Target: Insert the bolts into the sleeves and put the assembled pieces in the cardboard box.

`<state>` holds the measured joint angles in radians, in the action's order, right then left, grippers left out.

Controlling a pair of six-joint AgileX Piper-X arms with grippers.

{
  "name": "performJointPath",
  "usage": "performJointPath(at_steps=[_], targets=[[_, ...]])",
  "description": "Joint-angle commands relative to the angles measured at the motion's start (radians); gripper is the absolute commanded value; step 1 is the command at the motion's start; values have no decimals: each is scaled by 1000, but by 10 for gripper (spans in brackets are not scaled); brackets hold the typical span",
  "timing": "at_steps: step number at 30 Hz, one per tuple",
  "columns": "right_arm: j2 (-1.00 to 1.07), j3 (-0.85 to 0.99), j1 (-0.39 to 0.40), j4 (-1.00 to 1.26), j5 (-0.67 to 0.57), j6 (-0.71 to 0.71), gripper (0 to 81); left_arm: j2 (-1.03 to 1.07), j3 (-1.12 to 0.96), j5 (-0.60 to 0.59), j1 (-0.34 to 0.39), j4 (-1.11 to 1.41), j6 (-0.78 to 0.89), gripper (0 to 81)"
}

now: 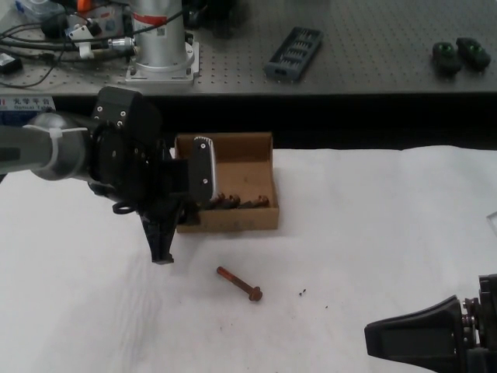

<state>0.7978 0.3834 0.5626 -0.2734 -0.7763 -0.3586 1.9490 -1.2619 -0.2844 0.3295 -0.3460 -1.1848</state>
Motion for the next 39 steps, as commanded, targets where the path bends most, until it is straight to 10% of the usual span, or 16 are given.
performJointPath(at_steps=[1,22,28,39], targets=[[-8,2,-1,10,-11,-1,52,0,-5,19,-7,27,34,296],[-8,2,-1,10,5,64,52,-183,-5,-105,8,-131,286,328],[-8,2,-1,10,5,68,52,-193,-5,-128,83,-388,130,186],[-8,2,-1,10,3,68,52,-186,-5,-63,226,-409,-74,338]])
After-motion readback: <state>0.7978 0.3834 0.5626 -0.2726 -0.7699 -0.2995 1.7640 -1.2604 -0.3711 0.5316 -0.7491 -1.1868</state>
